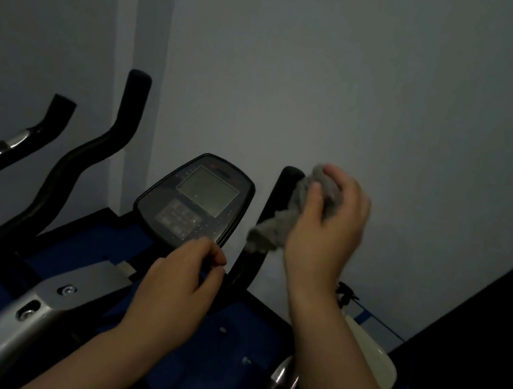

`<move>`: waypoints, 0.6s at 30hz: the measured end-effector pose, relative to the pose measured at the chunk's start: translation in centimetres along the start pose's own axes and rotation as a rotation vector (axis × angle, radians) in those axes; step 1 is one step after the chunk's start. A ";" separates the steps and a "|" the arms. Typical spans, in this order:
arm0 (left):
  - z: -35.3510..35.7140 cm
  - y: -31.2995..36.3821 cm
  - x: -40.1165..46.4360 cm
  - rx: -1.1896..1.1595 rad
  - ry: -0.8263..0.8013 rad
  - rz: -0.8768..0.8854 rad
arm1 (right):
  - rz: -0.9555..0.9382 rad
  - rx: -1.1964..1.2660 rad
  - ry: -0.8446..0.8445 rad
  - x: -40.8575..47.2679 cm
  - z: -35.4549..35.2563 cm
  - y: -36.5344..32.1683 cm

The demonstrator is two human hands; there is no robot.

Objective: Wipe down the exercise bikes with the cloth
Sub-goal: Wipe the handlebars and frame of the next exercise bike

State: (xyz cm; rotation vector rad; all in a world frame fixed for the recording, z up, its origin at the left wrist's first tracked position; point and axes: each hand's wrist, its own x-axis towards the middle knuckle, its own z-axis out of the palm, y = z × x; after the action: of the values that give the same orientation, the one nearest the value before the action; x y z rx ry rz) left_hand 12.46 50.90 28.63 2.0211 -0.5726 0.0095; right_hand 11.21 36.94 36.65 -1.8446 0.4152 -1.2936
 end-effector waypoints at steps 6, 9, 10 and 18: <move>0.4 -0.1 -0.1 0.092 0.011 -0.021 | 0.209 0.078 -0.023 -3.8 1.5 3.1; 0.4 0.2 -0.1 0.105 0.006 -0.011 | 0.238 0.050 -0.020 -2.9 0.9 3.1; 0.4 0.2 -0.1 0.111 0.006 -0.014 | 0.221 0.078 0.014 -1.8 1.1 2.7; 0.5 0.3 -0.2 0.117 0.004 -0.028 | 0.278 0.073 0.013 -3.6 1.6 3.7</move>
State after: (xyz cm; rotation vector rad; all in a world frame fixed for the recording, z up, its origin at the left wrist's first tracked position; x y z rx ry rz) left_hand 12.10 50.48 28.57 2.1417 -0.5527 0.0309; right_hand 11.83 37.84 31.33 -1.6520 0.6009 -1.1161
